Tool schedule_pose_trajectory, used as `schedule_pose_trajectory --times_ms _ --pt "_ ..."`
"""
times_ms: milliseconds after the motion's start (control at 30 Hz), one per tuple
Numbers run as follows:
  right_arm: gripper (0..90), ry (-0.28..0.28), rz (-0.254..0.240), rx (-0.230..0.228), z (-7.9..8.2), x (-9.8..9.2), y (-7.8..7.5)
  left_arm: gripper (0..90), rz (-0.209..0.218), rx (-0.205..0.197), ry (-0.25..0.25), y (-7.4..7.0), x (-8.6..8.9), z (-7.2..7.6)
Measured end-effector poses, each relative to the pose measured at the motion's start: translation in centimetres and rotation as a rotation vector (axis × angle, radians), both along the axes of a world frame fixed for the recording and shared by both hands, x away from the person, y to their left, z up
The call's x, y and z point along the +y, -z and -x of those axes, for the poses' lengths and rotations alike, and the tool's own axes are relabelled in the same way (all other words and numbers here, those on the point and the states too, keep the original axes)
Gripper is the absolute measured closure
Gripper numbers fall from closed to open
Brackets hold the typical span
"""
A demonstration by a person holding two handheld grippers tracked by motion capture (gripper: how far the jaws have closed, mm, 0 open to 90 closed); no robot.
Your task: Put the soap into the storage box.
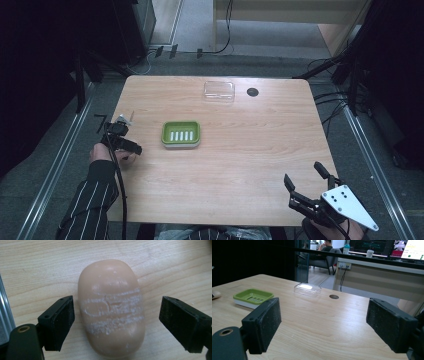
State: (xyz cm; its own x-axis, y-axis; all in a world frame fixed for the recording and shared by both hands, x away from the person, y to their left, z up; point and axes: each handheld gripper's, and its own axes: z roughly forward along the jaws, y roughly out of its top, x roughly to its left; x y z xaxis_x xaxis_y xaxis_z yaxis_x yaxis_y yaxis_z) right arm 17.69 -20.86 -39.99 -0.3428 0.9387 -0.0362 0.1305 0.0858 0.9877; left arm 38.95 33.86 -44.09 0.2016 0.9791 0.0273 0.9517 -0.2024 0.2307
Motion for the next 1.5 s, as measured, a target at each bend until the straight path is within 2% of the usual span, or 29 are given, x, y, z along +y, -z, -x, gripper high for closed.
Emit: schedule_pose_trajectory --times_ms 100,333,567,967,1500 --pt "13.2 0.001 0.0 -0.001 0.0 0.0 0.0 17.3 -0.019 0.006 -0.007 0.3 -0.1 -0.3" --pt "13.2 0.0 0.0 0.0 0.0 0.0 0.0 30.1 -0.026 0.008 -0.018 0.6 0.1 -0.4" --pt "13.3 0.001 -0.002 0.0 0.0 0.0 0.0 31.1 -0.023 0.018 -0.018 0.8 0.2 -0.3" --pt "13.3 0.001 -0.005 0.001 0.1 -0.1 0.0 33.2 -0.017 -0.001 0.011 0.8 0.3 0.0" --pt "13.2 0.002 -0.005 -0.004 0.1 -0.1 0.0 33.4 -0.044 -0.024 0.161 -0.8 -0.8 0.7"
